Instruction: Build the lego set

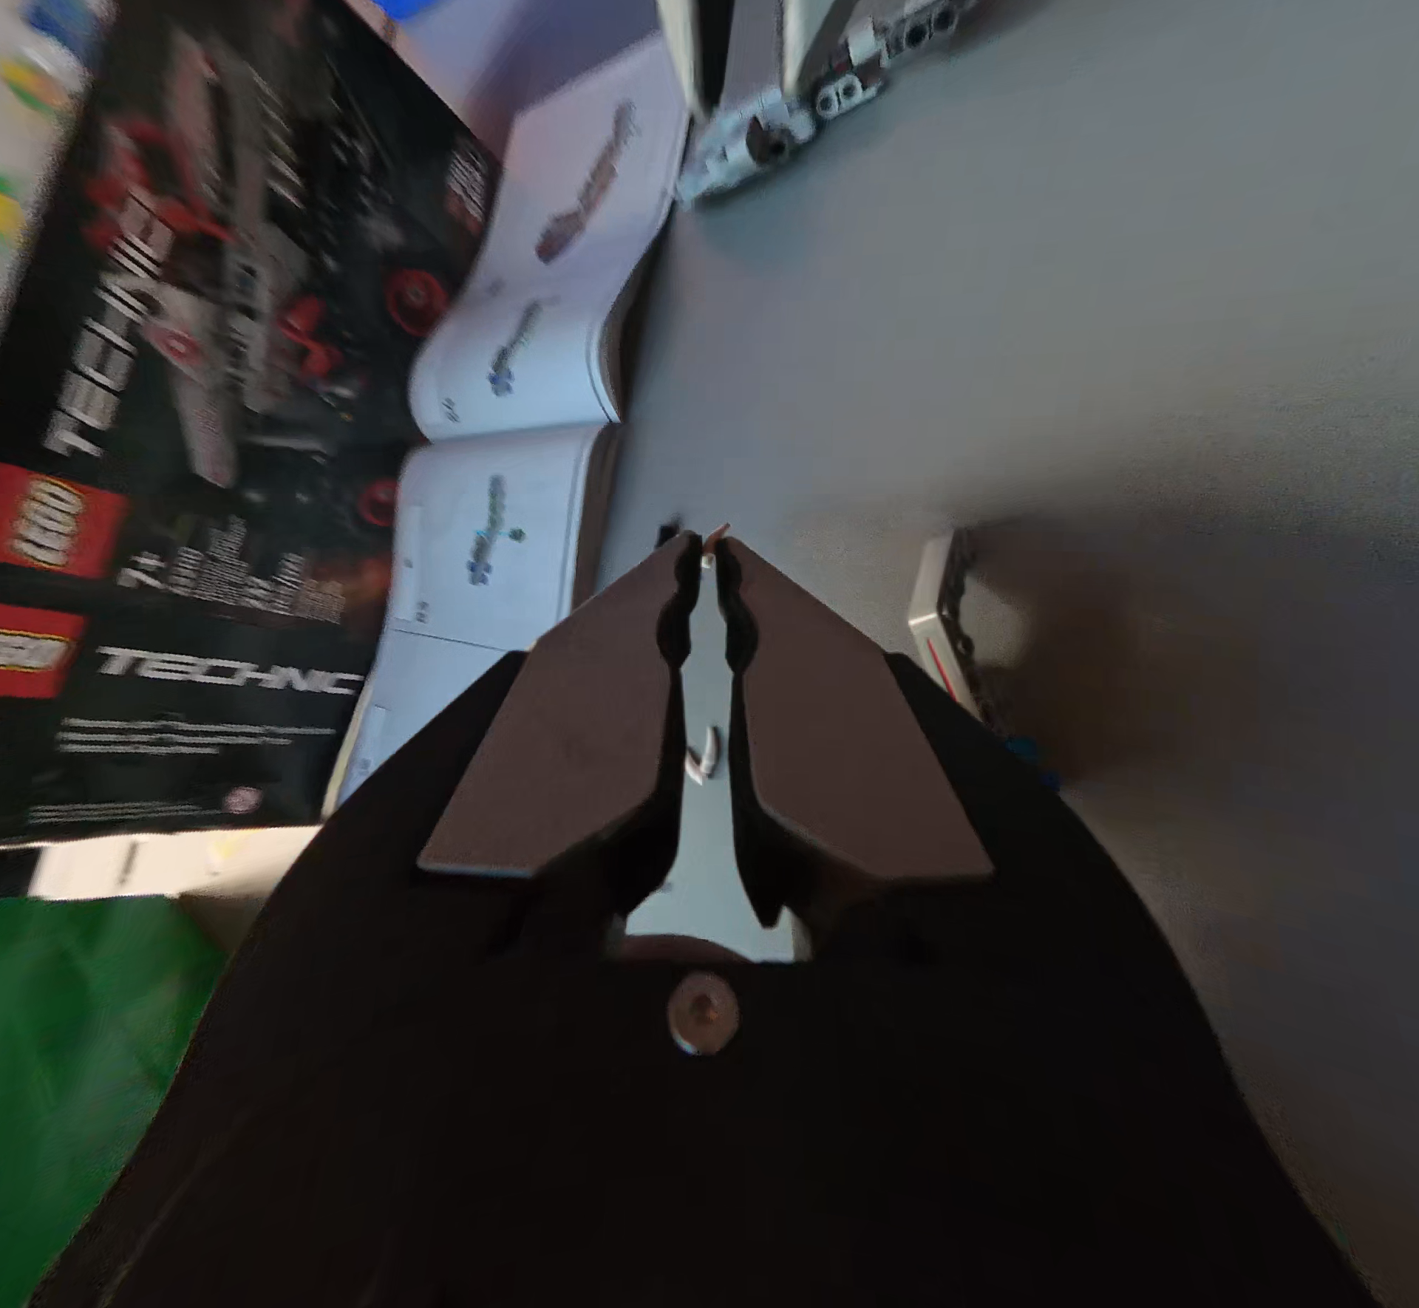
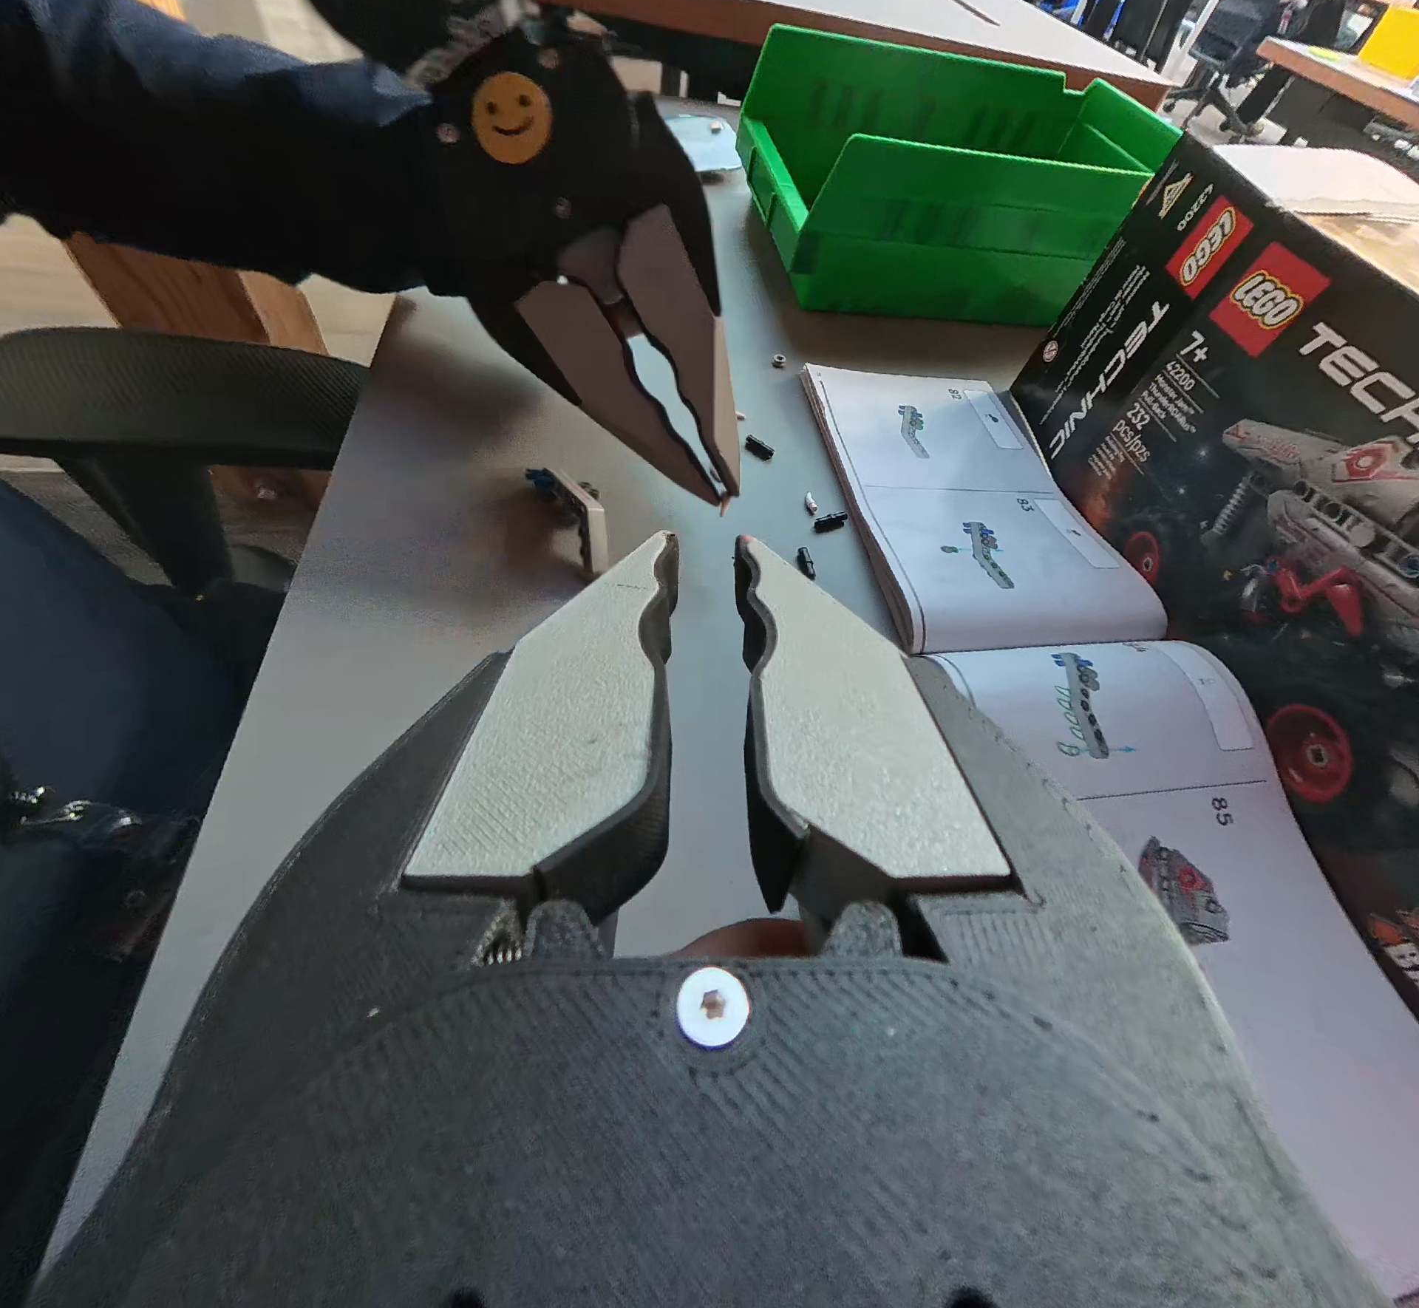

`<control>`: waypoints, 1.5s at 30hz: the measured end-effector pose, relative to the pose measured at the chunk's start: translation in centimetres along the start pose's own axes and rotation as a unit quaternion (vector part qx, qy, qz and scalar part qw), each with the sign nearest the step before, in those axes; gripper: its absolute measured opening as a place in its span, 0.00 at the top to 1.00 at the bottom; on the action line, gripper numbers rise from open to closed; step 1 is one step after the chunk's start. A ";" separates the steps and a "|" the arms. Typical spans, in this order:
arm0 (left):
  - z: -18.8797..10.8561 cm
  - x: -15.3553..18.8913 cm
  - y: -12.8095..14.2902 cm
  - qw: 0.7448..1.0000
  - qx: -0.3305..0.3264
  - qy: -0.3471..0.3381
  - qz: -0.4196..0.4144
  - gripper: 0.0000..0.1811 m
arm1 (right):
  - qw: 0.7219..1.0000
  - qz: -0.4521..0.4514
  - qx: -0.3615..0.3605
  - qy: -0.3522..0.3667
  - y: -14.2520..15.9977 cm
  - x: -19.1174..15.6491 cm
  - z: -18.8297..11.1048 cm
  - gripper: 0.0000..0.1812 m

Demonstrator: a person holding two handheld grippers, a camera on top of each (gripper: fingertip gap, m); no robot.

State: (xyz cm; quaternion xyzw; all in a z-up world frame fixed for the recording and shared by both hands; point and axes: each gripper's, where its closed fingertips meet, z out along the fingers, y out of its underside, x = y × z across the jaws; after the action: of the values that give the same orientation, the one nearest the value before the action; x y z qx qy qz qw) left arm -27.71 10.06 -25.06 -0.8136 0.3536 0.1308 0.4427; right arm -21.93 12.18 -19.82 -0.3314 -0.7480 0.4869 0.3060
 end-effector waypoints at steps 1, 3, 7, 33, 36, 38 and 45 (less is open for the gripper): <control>-0.6 -0.1 -0.8 0.999 0.016 -0.023 0.019 1.00 | 1.000 0.011 0.002 -0.001 0.0 0.0 0.3 0.94; -1.5 0.0 -1.7 0.998 0.026 -0.048 0.036 1.00 | 1.000 0.029 0.006 0.002 -0.1 0.1 0.7 0.94; -2.9 0.4 -3.1 0.994 0.045 -0.077 0.064 1.00 | 0.999 0.046 0.017 -0.002 -0.6 -0.4 1.6 0.95; -3.7 2.1 -5.9 0.995 0.093 -0.012 0.031 1.00 | 0.997 0.052 0.010 -0.055 -0.7 -3.4 3.8 1.00; -3.8 2.3 -5.9 0.995 0.094 -0.004 0.026 1.00 | 0.997 0.048 0.005 -0.052 -0.6 -3.5 3.9 1.00; -3.8 2.3 -5.9 0.995 0.094 -0.002 0.026 1.00 | 0.997 0.050 0.007 -0.056 -0.6 -3.5 3.9 1.00; -3.8 2.5 -5.8 0.995 0.093 0.012 0.018 1.00 | 0.996 0.058 0.009 -0.066 -0.6 -3.7 3.8 0.99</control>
State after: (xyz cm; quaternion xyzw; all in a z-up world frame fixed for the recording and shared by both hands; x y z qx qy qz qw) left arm -22.29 7.91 -20.61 -0.7638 0.3841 0.0956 0.5099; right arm -22.80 7.07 -21.01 -0.3386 -0.7415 0.5316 0.2301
